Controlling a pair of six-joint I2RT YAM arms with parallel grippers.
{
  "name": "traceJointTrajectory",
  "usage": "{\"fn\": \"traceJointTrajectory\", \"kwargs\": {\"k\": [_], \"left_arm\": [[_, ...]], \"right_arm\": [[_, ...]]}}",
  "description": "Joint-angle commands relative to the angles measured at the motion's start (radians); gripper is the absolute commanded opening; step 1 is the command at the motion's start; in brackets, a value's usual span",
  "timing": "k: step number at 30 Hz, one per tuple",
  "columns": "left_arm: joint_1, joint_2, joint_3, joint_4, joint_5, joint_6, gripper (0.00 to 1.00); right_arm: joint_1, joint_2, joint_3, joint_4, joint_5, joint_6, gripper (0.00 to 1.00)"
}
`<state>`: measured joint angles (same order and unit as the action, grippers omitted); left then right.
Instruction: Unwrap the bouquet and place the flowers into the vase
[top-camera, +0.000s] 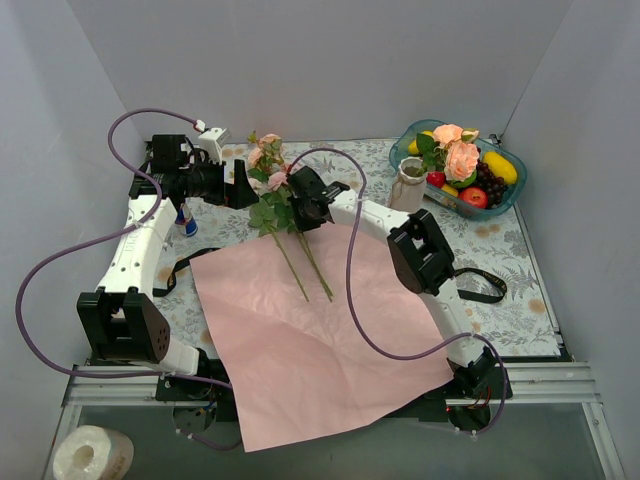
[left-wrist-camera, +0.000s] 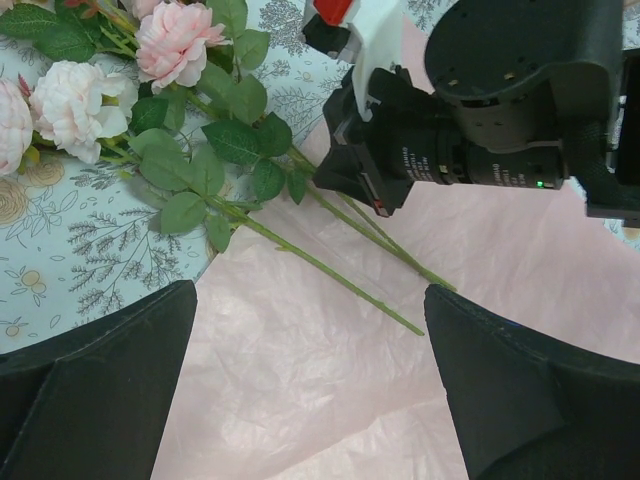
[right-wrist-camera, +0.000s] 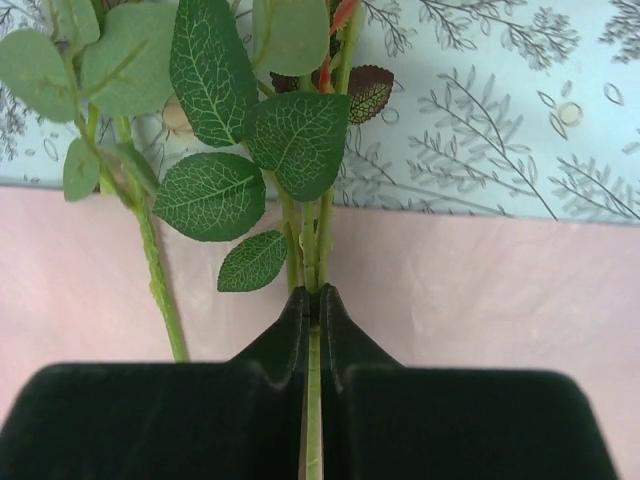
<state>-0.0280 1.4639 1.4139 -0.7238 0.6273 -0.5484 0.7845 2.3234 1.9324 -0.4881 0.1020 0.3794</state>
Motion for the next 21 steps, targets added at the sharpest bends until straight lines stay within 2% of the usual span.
{"fn": "traceJointTrajectory", "kwargs": {"k": [1,7,14,21], "left_arm": [[0.008,-0.037,-0.007,0.020,0.014,0.007,0.98],[0.008,-0.042,-0.010,0.020,0.017,0.007,0.98],[0.008,-0.043,-0.009,0.018,0.022,0.007,0.98],[0.008,-0.020,0.005,0.011,0.052,0.005,0.98]], "right_arm": [[-0.004,-0.169,-0.038,0.032,0.033,-0.030,0.01],[-0.004,-0.324,-0.069,0.054,0.070,-0.076,0.01],[0.004,-0.534,-0.020,0.118,0.062,-0.189,0.01],[0.053,-0.636,0.230,0.079,0.157,-0.399,0.01]]}}
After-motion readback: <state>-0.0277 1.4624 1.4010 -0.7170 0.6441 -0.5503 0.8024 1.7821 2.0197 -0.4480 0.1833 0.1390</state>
